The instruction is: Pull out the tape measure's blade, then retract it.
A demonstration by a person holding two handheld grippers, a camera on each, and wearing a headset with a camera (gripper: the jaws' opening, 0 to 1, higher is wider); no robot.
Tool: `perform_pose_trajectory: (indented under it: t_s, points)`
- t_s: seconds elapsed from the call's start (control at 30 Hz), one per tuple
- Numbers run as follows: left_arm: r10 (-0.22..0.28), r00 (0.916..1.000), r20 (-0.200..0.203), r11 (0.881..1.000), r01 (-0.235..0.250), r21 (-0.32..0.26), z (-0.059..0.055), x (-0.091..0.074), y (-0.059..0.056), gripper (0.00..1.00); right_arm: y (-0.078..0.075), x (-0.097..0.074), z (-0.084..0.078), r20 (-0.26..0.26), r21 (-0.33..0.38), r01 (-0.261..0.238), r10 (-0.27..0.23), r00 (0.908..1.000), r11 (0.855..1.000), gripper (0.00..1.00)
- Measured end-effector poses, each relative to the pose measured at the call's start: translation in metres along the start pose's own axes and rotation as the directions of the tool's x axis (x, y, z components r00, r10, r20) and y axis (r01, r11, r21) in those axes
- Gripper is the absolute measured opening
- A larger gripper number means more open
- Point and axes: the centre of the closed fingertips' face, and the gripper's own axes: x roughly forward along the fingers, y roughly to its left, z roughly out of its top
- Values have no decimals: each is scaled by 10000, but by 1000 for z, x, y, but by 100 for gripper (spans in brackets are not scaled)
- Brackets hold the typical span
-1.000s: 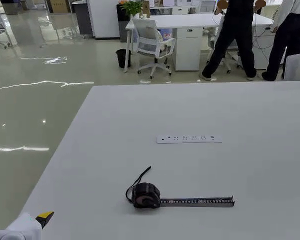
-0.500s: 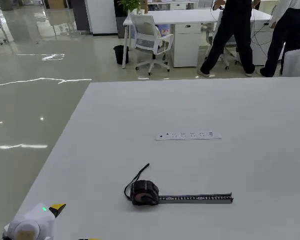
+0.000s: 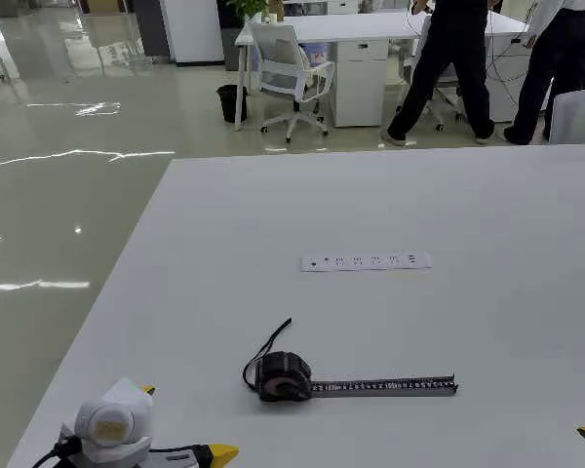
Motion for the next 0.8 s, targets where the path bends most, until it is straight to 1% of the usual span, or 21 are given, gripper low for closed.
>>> perform_pose_trajectory:
  t_s: [0.07,0.13,0.2,0.3,0.37,0.4,0.47,0.5,0.53,0.57,0.63,0.67,0.73,0.8]
  points:
    - [353,9994,-56,9990,-354,-259,1,4,2,96,-3,3,2,50,63,44,-44,10000,10000,95]
    - [441,9986,277,9980,-427,-469,9,7,1,96,-4,6,4,92,48,78,-79,9999,10000,93]
    - [513,9983,277,9976,-499,-483,13,11,-2,97,-4,10,9,185,42,106,-107,9998,9999,91]
    - [542,9981,310,9974,-526,-497,19,17,-4,97,-3,17,15,219,-7,20,-19,9998,10000,90]
    - [626,9975,326,9964,-605,-596,25,19,-5,97,-7,25,18,134,-195,-112,115,9998,9997,90]
    - [664,9971,372,9952,-635,-748,28,19,-7,97,-9,29,19,103,-266,-166,168,9998,9995,90]
    - [790,9960,428,9938,-753,-822,32,21,-6,96,-11,33,20,65,-335,-222,224,9997,9992,90]
    - [1085,9932,412,9923,-1057,-651,33,21,-5,94,-14,36,21,40,-382,-259,261,9997,9989,90]
    - [1327,9905,359,9908,-1315,-329,33,20,-1,92,-15,37,21,23,-403,-282,283,9996,9988,89]
    - [1372,9899,362,9904,-1365,-208,33,22,-4,90,-16,39,22,-7,-454,-345,345,9994,9984,89]
    - [1297,9904,472,9909,-1277,-434,35,25,-7,94,-17,41,24,-33,-540,-409,407,9992,9977,89]
    - [1164,9920,492,9915,-1132,-638,36,27,-11,95,-17,43,25,-64,-601,-464,461,9989,9971,89]
    - [1115,9930,396,9924,-1092,-562,36,32,-18,96,-18,48,26,-123,-698,-546,539,9985,9961,88]
    - [1102,9930,416,9933,-1085,-399,38,37,-22,96,-17,51,27,-171,-773,-624,612,9980,9951,87]
